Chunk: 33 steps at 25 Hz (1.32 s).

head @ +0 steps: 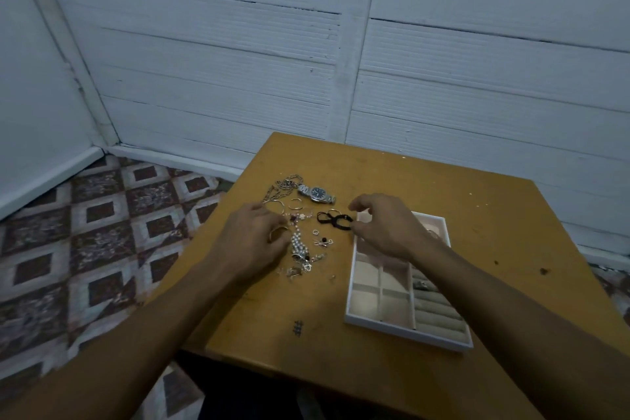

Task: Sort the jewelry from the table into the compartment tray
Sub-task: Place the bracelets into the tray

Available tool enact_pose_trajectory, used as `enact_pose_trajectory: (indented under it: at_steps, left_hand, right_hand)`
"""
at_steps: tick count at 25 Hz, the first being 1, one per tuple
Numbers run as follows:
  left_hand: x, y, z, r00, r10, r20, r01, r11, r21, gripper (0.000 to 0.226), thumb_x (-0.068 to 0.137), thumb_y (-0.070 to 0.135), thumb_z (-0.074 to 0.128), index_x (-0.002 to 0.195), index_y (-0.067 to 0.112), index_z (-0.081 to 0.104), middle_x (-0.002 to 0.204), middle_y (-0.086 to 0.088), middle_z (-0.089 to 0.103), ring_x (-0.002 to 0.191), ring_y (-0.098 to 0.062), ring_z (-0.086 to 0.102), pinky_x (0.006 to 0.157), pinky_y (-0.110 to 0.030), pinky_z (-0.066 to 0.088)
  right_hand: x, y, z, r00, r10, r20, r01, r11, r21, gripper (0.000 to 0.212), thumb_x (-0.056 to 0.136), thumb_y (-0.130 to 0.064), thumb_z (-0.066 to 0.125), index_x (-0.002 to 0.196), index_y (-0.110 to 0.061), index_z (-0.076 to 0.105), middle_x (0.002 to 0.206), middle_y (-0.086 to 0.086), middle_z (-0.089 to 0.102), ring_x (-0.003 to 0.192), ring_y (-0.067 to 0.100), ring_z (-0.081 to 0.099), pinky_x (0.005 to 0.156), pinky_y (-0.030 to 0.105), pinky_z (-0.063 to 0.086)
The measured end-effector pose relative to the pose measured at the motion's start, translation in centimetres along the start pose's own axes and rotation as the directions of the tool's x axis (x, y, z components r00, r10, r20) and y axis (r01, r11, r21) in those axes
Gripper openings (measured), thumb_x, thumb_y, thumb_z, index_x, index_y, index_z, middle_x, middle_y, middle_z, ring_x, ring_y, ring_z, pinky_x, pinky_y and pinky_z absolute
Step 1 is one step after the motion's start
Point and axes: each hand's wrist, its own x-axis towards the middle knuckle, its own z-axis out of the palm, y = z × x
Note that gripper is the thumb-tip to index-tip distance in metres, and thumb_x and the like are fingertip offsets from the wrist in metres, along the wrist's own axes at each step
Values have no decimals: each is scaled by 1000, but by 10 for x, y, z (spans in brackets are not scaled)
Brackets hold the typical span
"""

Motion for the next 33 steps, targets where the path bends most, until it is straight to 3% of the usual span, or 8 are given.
enact_pose_trajectory:
  at_steps: [6,12,18,24,28,33]
  left_hand:
    - [-1,-14,-2,994,15,105,-19,999,33,53,87,58,54,130,27,56,125,6,61,126,-17,40,105,-40,35]
    - [-4,-15,-2,990,130,53,-136,982,133,33,95,46,46,106,27,69,109,10,68,118,-14,45,94,-34,33]
    - [-7,-13,3,991,137,-7,-134,977,168,36,95,46,41,98,27,71,98,11,69,109,-13,49,87,-34,34]
    - [-9,-17,4,994,108,8,-108,986,126,38,92,54,44,98,26,68,99,8,66,108,-14,47,86,-33,34]
    - [-8,-14,6,998,67,19,-68,993,95,38,90,59,46,95,26,65,100,10,65,109,-13,46,88,-32,32]
    - [-4,-8,4,1000,-2,24,2,1000,-24,24,89,50,56,97,27,61,99,10,62,102,-14,46,86,-33,31]
  right_hand:
    - [30,-41,26,997,-31,66,34,998,-53,32,87,-26,59,119,-24,64,123,0,64,113,22,56,96,42,46]
    - [58,-69,49,994,-73,82,79,994,-73,23,92,-26,57,111,-22,68,116,2,66,108,24,58,94,42,47]
    - [84,-86,66,995,-66,75,76,987,-140,20,91,-33,58,103,-23,71,103,3,70,104,25,59,94,40,45]
    - [96,-92,76,993,-23,115,47,974,-220,35,85,-46,65,111,-22,66,114,3,65,113,25,52,96,42,37]
    - [101,-94,77,991,14,134,16,975,-220,29,86,-39,66,108,-20,64,114,3,64,112,26,54,98,42,40]
    - [100,-101,77,992,64,113,-40,978,-203,13,90,-21,61,101,-15,64,104,5,66,104,26,58,99,44,41]
